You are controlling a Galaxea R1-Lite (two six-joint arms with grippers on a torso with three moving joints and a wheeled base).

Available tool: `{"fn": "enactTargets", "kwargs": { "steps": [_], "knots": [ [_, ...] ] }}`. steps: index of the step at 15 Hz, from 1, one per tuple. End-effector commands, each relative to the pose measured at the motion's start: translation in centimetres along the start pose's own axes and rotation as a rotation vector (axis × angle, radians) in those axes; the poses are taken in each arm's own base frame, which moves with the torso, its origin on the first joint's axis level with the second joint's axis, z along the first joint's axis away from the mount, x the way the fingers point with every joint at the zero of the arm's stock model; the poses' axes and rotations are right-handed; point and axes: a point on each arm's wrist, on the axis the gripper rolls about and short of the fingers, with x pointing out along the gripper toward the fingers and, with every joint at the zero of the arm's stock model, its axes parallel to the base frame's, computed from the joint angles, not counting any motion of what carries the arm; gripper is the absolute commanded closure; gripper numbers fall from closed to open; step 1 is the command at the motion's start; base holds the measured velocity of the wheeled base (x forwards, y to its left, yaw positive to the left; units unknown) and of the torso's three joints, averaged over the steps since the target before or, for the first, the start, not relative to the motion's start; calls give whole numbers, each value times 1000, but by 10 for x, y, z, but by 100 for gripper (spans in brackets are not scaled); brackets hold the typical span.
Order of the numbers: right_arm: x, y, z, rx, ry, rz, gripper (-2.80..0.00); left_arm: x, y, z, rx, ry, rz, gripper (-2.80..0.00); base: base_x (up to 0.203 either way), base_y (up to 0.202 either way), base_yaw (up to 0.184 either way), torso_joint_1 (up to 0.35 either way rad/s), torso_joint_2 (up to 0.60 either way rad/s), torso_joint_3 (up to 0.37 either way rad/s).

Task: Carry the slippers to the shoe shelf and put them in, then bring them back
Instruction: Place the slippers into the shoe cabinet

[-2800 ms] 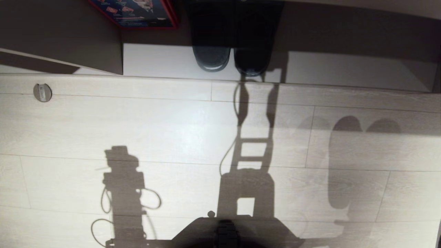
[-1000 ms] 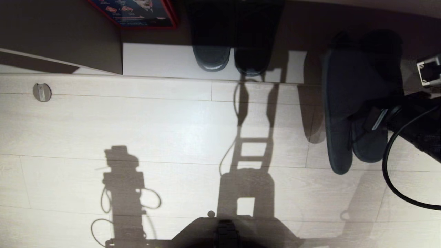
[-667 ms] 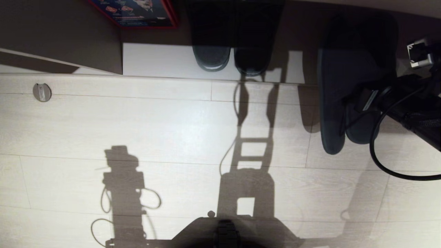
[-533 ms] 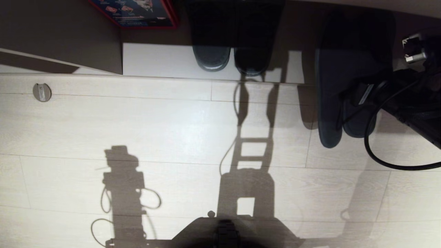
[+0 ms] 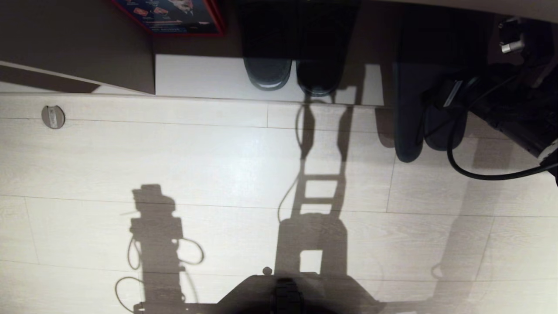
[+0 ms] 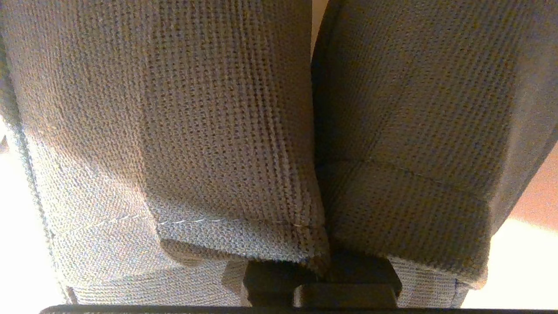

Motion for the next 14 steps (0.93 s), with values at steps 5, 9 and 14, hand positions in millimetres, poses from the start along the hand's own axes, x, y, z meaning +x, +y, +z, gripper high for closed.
{"fn": "enactTargets", "kwargs": {
  "steps": [5, 9, 14],
  "knots": [
    [23, -2, 6, 1, -32, -5, 0, 0, 0, 0, -1, -4, 0, 0, 0, 0, 0, 0, 0, 0],
    [30, -2, 3, 3, -36, -1, 0, 0, 0, 0, -1, -1, 1, 0, 0, 0, 0, 0, 0, 0],
    [31, -2, 6, 5, -44, 21, -280, 0, 0, 0, -1, -1, 1, 0, 0, 0, 0, 0, 0, 0]
  ]
}}
